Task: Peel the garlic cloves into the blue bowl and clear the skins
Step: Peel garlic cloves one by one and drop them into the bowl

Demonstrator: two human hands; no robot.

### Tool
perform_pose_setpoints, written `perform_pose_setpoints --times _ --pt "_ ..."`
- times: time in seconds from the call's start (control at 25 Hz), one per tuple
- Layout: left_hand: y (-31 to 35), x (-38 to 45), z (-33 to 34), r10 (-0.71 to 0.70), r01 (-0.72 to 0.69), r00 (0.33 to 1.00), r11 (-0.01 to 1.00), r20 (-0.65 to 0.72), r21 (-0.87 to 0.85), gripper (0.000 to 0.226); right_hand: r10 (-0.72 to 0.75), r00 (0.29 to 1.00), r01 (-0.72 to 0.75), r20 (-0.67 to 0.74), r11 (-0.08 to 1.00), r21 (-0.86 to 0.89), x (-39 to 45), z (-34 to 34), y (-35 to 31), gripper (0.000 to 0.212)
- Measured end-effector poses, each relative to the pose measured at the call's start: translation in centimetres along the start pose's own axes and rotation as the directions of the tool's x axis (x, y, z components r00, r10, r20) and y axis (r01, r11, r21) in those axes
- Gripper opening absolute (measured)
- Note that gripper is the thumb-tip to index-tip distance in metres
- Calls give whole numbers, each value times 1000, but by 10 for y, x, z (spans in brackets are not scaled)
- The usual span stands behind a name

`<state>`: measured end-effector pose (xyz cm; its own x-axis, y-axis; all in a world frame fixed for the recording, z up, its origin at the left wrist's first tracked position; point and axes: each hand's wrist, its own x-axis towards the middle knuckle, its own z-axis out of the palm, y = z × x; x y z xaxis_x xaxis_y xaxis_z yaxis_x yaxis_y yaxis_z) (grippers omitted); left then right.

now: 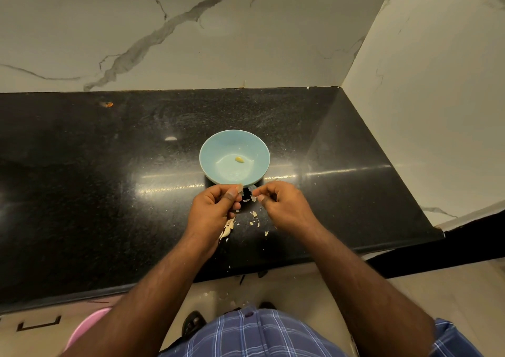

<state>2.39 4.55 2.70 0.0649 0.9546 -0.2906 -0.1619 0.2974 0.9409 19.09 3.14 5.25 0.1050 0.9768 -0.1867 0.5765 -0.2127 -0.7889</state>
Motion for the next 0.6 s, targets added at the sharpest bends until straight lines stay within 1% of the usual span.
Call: perform_pose_setpoints --times 0.08,0.2,0.32,0.4,0.48,0.56,0.6 --pt "-1 0 -1 -24 24 1000 1000 9 8 17 -29 999 27 -20 995 -96 -1 -4 3 11" --pt "-2 0 -1 -50 50 999 999 17 -9 19 -47 999 46 -1 987 -156 -3 -9 6 5" --pt "-3 0 -3 -63 63 997 998 38 -12 20 -52 998 56 26 982 -179 -1 -9 9 17" --pt "-3 0 -3 -66 67 997 998 50 -11 20 -93 995 88 -34 987 -132 0 -9 9 16" --pt "-4 1 -3 -71 72 996 997 60 -23 20 -113 990 114 -86 993 11 -1 -7 5 19" --pt "-3 1 -1 -65 68 994 997 82 -37 20 -115 992 122 -56 982 147 -3 -3 -2 29" --pt "-2 1 0 -58 62 994 997 91 -40 21 -119 992 123 -37 977 175 -4 -1 -5 32"
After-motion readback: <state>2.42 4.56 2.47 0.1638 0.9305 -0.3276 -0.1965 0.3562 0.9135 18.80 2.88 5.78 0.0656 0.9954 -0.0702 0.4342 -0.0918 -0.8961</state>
